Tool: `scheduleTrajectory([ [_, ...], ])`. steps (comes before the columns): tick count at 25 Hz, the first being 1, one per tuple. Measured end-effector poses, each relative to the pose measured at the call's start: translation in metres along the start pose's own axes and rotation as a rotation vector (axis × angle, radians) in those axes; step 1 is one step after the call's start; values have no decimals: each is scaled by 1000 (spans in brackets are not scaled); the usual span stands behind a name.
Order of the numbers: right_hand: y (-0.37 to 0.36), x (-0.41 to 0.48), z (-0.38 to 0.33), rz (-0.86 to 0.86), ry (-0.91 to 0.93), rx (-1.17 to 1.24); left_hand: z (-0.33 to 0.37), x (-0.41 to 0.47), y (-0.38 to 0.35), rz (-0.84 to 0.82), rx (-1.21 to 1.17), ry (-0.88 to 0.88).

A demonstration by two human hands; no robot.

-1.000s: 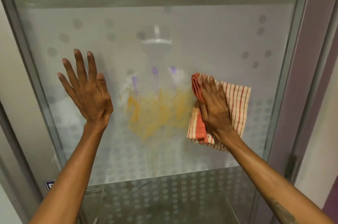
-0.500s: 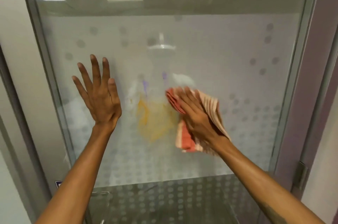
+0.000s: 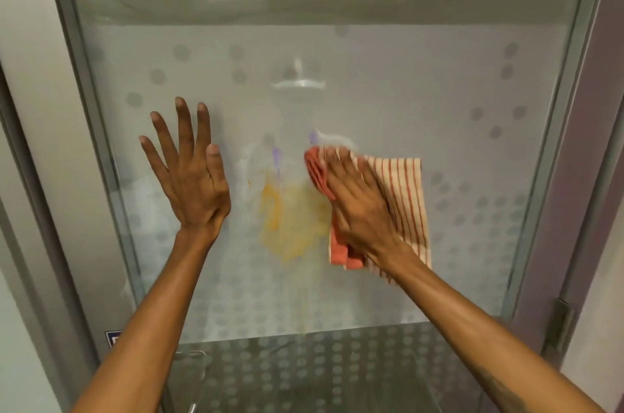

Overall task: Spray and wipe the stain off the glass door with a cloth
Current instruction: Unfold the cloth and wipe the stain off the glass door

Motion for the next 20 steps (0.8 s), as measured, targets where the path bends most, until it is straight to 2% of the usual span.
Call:
scheduleTrajectory([
  [2,9,-30,23,-56,53,9,0,0,1,-6,-1,-5],
  [5,22,-12,58,7,-169,-51,-1,-1,-1,-4,-6,2],
  [6,22,13,57,54,-253,-19,-1,-1,-2,0,-2,-2],
  [8,12,63,31,129,-289,9,-3,-1,-4,4,8,-3],
  [10,-2,80,-15,147,-121,-22,-4,-1,-5,-3,18,-13],
  [12,-15,45,-50,13,149,-43,-5,0,-4,-15,19,-17],
  [14,-10,-6,-40,-126,223,-60,-12,1,1,-51,31,-41],
  [16,7,-33,0,-115,76,-101,-17,0,6,-101,63,-97],
  [17,15,-31,18,-86,-70,-108,-19,0,7,-111,73,-109],
  [20,22,26,32,76,-457,4,-20,0,6,-117,75,-101],
])
Point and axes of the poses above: each hand's wrist, its own x-axis towards the middle knuckle, its own y-axis out of the back of the hand, z = x × y, the point moved 2 cm from there along x, towards the middle knuckle, and after that the axes turned 13 degrees about -x, right-handed, at the moved point
